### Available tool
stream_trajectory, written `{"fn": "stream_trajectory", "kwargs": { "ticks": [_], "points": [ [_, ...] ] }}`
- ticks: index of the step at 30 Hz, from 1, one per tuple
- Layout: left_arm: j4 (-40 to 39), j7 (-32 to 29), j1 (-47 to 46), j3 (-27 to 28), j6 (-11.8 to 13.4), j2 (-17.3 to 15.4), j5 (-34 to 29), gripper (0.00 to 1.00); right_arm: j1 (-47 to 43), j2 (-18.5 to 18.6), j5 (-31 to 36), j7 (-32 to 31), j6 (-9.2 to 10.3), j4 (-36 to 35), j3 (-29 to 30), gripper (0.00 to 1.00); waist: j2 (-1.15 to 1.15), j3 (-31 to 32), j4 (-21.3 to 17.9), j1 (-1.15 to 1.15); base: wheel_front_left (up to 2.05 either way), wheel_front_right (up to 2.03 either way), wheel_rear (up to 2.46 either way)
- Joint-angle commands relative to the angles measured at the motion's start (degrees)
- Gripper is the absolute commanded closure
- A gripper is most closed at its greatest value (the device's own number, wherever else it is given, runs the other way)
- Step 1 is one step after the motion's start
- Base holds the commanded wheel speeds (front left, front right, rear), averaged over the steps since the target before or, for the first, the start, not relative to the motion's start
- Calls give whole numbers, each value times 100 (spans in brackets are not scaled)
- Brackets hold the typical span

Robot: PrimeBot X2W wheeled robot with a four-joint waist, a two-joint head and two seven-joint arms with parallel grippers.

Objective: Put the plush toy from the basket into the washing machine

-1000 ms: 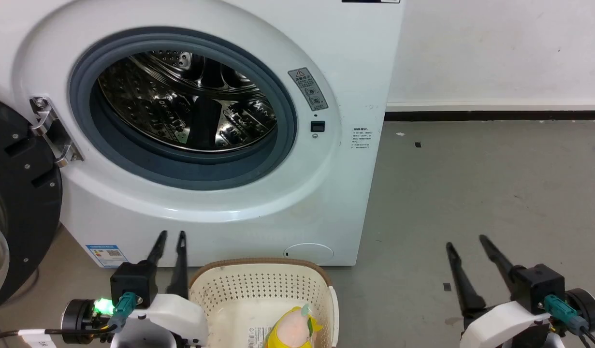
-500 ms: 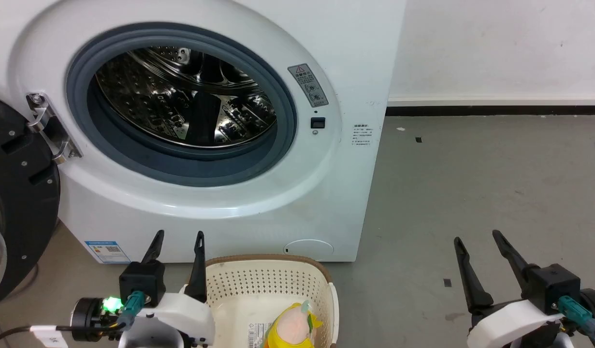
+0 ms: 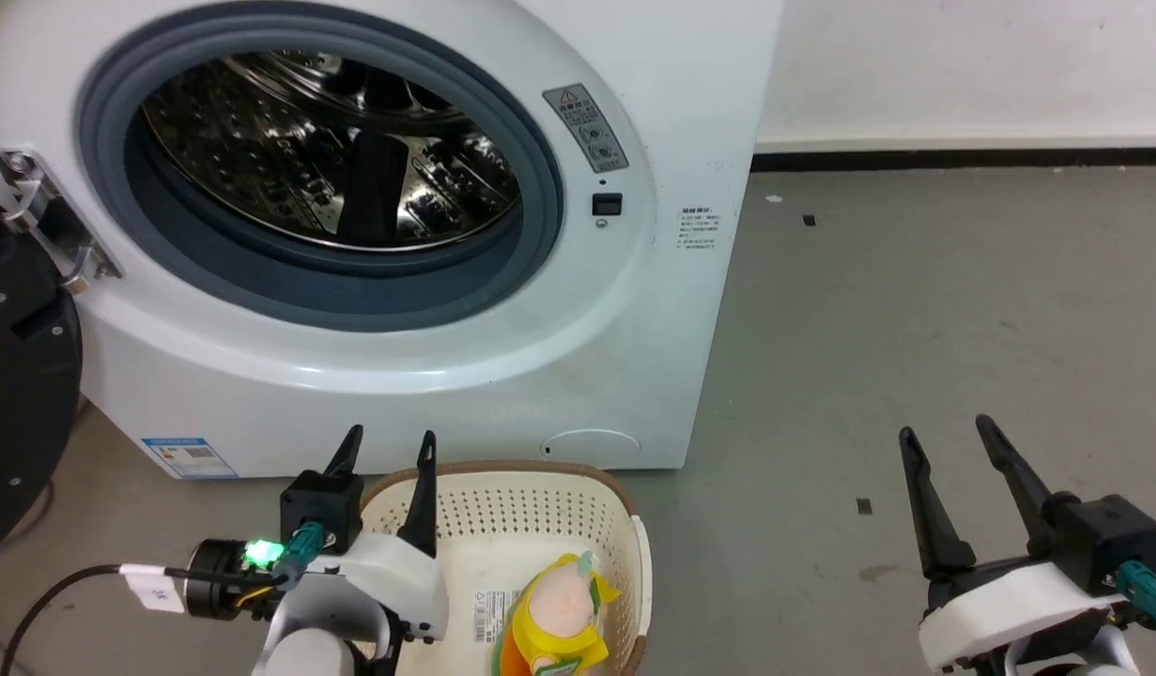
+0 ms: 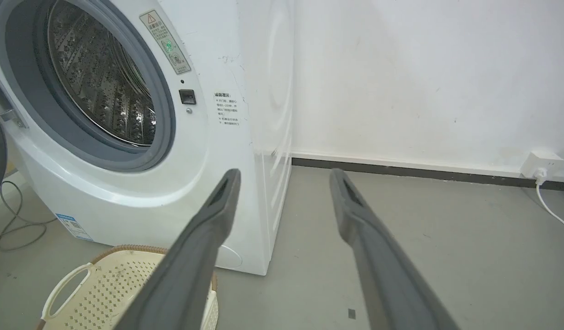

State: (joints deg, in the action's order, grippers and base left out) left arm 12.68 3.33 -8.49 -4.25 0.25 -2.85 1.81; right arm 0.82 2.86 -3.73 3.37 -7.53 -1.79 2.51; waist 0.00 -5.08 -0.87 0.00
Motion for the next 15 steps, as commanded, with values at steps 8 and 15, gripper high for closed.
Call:
{"fn": "stream_trajectory", "kwargs": {
  "ticks": [8, 15],
  "points": [
    [764, 137, -581, -271, -117, -2, 172, 0, 303, 0, -159, 141, 1, -111, 67, 0, 0, -440, -102, 0, 0, 0, 0],
    [1267, 155, -900, -483, -161, -2, 285, 0, 453, 1, -250, 213, 2, -163, 81, 0, 0, -729, -186, 0, 0, 0, 0]
  ]
}}
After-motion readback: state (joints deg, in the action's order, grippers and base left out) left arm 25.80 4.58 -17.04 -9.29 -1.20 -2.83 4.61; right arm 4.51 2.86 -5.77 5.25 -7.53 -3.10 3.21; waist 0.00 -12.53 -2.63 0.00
